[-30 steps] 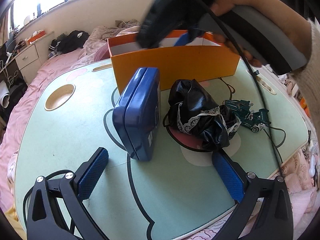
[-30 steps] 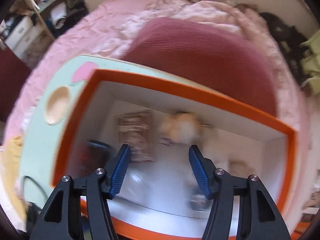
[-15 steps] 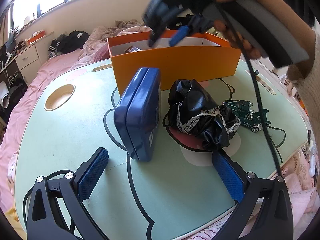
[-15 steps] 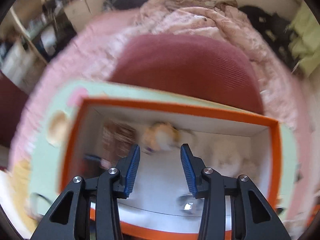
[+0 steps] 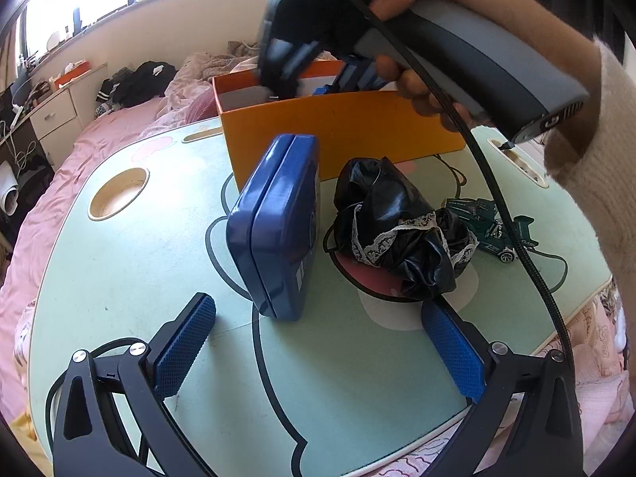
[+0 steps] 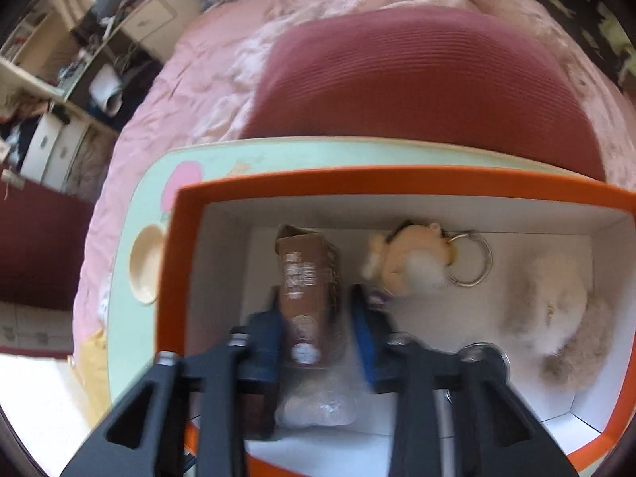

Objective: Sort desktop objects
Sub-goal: 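Lift the small brown box out and set it on the table, right gripper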

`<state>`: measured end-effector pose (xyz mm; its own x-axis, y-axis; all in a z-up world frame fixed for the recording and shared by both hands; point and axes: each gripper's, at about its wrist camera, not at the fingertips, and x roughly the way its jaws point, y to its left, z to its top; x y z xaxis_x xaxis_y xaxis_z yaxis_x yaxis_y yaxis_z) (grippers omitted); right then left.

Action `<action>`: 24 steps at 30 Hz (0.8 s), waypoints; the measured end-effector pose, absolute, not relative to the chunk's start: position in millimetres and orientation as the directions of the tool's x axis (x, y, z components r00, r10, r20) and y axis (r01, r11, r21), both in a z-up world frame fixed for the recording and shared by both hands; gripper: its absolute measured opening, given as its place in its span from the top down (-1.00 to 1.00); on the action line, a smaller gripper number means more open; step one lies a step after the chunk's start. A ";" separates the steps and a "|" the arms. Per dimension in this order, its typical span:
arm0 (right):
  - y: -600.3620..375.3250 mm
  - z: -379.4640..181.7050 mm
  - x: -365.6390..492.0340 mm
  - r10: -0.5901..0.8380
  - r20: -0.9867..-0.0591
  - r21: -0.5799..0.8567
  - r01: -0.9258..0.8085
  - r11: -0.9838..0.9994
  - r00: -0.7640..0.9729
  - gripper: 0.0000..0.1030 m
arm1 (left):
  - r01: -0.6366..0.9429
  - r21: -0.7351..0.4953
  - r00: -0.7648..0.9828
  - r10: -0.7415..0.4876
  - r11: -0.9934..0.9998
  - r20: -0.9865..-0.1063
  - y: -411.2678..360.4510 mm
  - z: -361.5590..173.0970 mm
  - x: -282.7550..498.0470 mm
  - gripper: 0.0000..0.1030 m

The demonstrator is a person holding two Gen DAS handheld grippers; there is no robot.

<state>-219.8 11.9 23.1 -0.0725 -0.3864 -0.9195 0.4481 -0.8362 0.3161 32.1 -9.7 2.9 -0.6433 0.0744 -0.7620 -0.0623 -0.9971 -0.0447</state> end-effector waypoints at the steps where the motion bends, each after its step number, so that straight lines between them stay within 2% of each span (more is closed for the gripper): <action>1: 17.6 24.2 -221.0 -0.411 -0.909 0.341 0.441 -0.830 -0.070 0.66 | -0.063 -0.044 -0.643 0.074 -0.997 -0.762 -9.3 2.9 31.1 -1.00; 6: 52.7 53.2 -205.8 -0.527 -0.838 0.412 0.466 -0.783 -0.143 0.66 | -0.062 -0.044 -0.643 0.074 -0.997 -0.762 -9.5 2.5 32.5 -1.00; 11: 106.5 90.9 -155.2 -0.630 -0.738 0.445 0.527 -0.724 -0.242 0.66 | -0.061 -0.044 -0.643 0.073 -0.997 -0.762 -8.6 2.4 31.7 -1.00; 14: 144.5 96.3 -121.5 -0.649 -0.710 0.443 0.542 -0.714 -0.274 0.66 | -0.061 -0.044 -0.643 0.073 -0.997 -0.762 -8.0 2.4 31.1 -1.00; 19: 213.1 85.7 -93.1 -0.557 -0.741 0.372 0.462 -0.805 -0.374 0.65 | -0.061 -0.045 -0.643 0.073 -0.997 -0.762 -8.0 2.2 31.4 -1.00; 24: 216.8 49.3 -94.0 -0.584 -0.762 0.436 0.446 -0.782 -0.280 0.65 | -0.062 -0.045 -0.643 0.074 -0.997 -0.762 -8.1 2.2 31.5 -1.00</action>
<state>-94.0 216.8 49.3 -0.2800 -0.5844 -0.7617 0.4463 -0.7817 0.4356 31.5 -8.1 2.2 -0.6432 0.0738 -0.7622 -0.0615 -0.9971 -0.0447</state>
